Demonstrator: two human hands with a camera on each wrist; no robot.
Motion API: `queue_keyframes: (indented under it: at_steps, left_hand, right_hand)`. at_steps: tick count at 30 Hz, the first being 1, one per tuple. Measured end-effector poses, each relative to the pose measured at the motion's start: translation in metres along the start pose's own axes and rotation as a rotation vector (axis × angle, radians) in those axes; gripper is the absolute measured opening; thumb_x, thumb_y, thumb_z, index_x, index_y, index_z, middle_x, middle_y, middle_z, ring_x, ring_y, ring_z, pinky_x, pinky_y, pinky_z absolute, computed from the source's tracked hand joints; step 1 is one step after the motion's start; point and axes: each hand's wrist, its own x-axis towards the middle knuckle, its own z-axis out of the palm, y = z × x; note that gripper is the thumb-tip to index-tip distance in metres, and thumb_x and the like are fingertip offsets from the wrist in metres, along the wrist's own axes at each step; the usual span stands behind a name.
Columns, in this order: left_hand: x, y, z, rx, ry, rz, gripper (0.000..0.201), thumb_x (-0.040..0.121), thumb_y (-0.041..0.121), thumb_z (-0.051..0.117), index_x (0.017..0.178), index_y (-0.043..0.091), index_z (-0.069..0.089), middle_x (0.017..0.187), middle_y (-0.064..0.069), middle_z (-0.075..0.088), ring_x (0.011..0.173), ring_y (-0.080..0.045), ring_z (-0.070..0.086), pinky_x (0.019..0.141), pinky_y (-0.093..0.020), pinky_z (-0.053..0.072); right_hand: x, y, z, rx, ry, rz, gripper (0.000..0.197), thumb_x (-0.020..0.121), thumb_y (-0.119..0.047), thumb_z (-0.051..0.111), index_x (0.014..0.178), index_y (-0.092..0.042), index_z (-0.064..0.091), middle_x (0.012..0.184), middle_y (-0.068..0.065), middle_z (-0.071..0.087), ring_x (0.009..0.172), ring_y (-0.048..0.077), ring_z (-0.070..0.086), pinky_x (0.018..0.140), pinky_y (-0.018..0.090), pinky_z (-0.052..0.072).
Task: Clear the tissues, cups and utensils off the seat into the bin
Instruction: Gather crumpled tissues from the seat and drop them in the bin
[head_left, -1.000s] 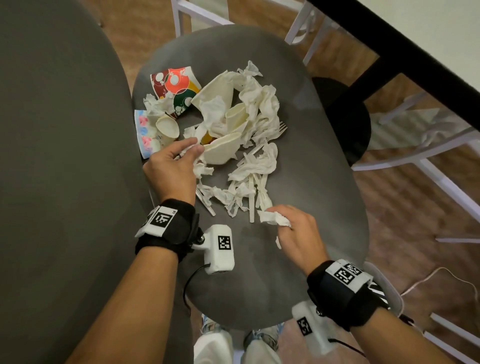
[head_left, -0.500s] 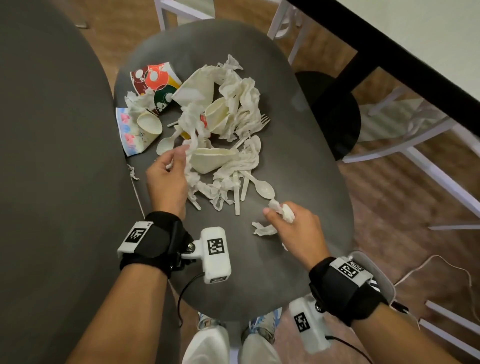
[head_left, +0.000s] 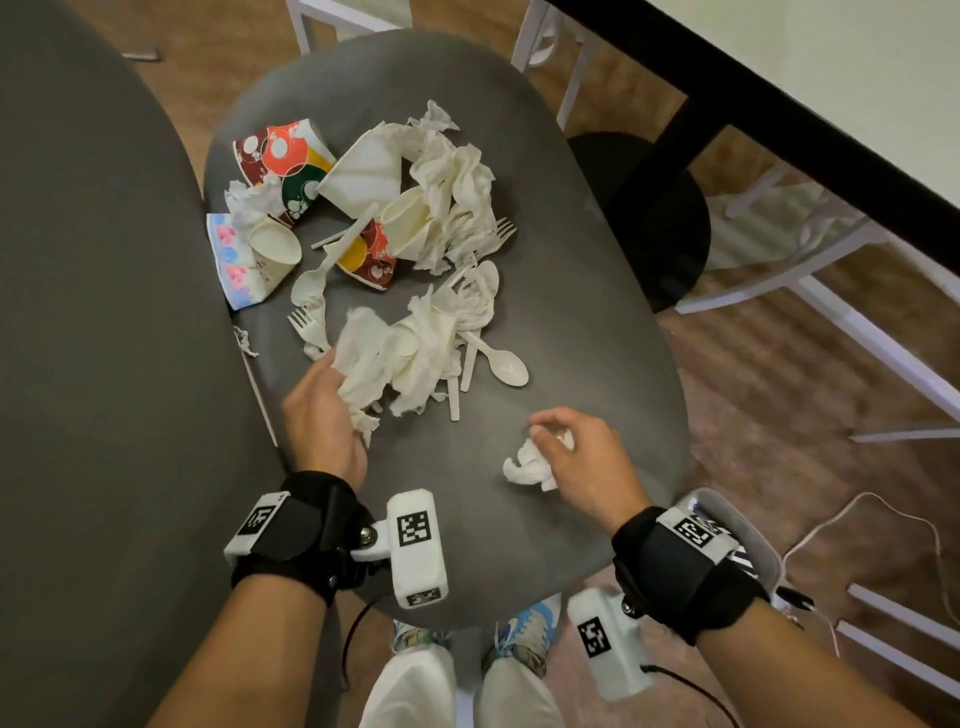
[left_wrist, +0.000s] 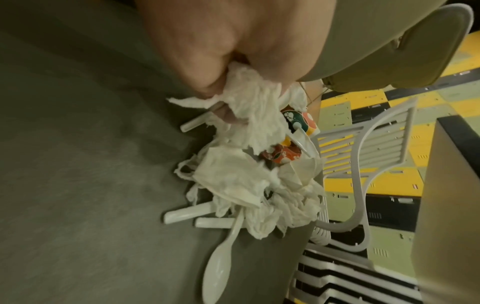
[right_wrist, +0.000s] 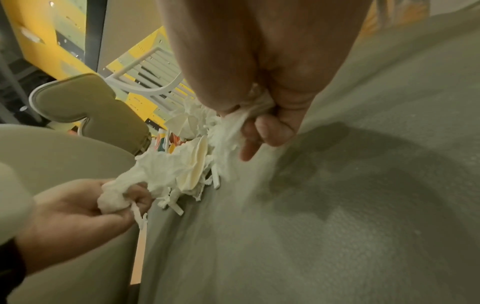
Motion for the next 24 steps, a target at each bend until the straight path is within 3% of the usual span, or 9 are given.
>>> queue_keyframes:
  at_steps: [2,5,7,9,13,17,19,21,24]
  left_hand:
    - [-0.008,-0.003,-0.001,0.014,0.076,0.022,0.029,0.082,-0.003,0.052,0.081,0.014,0.075,0.083,-0.006,0.072,0.082,-0.023,0.068,0.069,-0.030,0.055]
    - [-0.020,-0.006,-0.004,-0.003,0.128,0.004,0.028,0.081,0.021,0.067,0.054,0.018,0.068,0.066,0.003,0.067,0.069,-0.020,0.066,0.062,-0.031,0.052]
    - [-0.029,-0.009,-0.005,0.048,0.080,0.007,0.029,0.075,0.038,0.078,0.057,0.019,0.064,0.071,-0.001,0.065,0.071,-0.020,0.063,0.068,-0.034,0.052]
    - [-0.041,-0.013,-0.003,0.092,0.025,0.014,0.037,0.075,0.032,0.081,0.059,0.017,0.052,0.067,-0.003,0.061,0.065,-0.017,0.060,0.064,-0.031,0.055]
    - [-0.068,-0.030,0.008,0.129,-0.096,-0.058,0.029,0.079,0.004,0.074,0.068,0.019,0.052,0.082,-0.002,0.067,0.075,-0.015,0.067,0.062,-0.026,0.058]
    - [-0.099,-0.048,0.028,0.201,-0.228,-0.091,0.018,0.090,0.005,0.062,0.079,0.016,0.053,0.079,-0.002,0.059,0.055,-0.007,0.060,0.048,-0.016,0.050]
    - [-0.117,-0.057,0.042,0.238,-0.339,-0.145,0.007,0.094,0.012,0.057,0.096,0.016,0.062,0.080,-0.001,0.063,0.046,-0.004,0.051,0.039,-0.012,0.040]
    - [-0.134,-0.071,0.056,0.335,-0.446,-0.187,0.017,0.097,0.025,0.053,0.108,0.018,0.065,0.068,0.000,0.055,0.040,-0.002,0.037,0.036,-0.011,0.030]
    - [-0.161,-0.095,0.081,0.600,-0.627,-0.236,0.047,0.093,0.056,0.044,0.096,0.018,0.070,0.055,0.006,0.033,0.042,-0.006,0.027,0.039,-0.018,0.021]
  right_hand:
    - [-0.003,0.004,-0.002,0.049,-0.012,-0.010,0.016,0.091,-0.027,0.060,0.080,-0.023,0.070,0.079,-0.009,0.069,0.075,-0.001,0.058,0.062,0.006,0.037]
    - [-0.010,0.009,-0.006,0.093,0.020,-0.012,0.043,0.088,-0.044,0.061,0.062,-0.011,0.060,0.054,0.003,0.052,0.051,0.006,0.044,0.054,0.023,0.035]
    - [-0.017,0.014,-0.011,0.073,0.071,0.005,0.057,0.084,-0.054,0.061,0.055,-0.007,0.048,0.051,0.006,0.038,0.051,0.011,0.035,0.052,0.028,0.028]
    - [-0.025,0.021,-0.016,0.063,0.131,0.032,0.059,0.080,-0.055,0.065,0.050,-0.012,0.039,0.049,-0.003,0.031,0.050,0.009,0.032,0.050,0.025,0.024]
    - [-0.045,0.041,-0.027,0.286,0.153,0.094,0.054,0.077,-0.045,0.074,0.054,-0.012,0.038,0.049,0.011,0.051,0.038,0.013,0.040,0.043,0.025,0.032]
    - [-0.065,0.066,-0.041,0.468,0.206,0.183,0.044,0.079,-0.032,0.075,0.059,-0.013,0.041,0.052,0.014,0.052,0.032,0.014,0.042,0.034,0.019,0.029]
    - [-0.074,0.082,-0.048,0.345,0.269,0.125,0.040,0.084,-0.037,0.069,0.061,-0.012,0.048,0.058,0.005,0.053,0.049,0.013,0.049,0.047,0.022,0.039]
    - [-0.084,0.103,-0.055,0.235,0.320,0.109,0.044,0.089,-0.045,0.058,0.063,-0.011,0.053,0.060,-0.001,0.055,0.062,0.015,0.052,0.063,0.029,0.041]
    - [-0.101,0.129,-0.066,0.178,0.401,0.177,0.056,0.095,-0.051,0.044,0.056,-0.010,0.038,0.051,0.001,0.041,0.055,0.016,0.041,0.057,0.032,0.032]
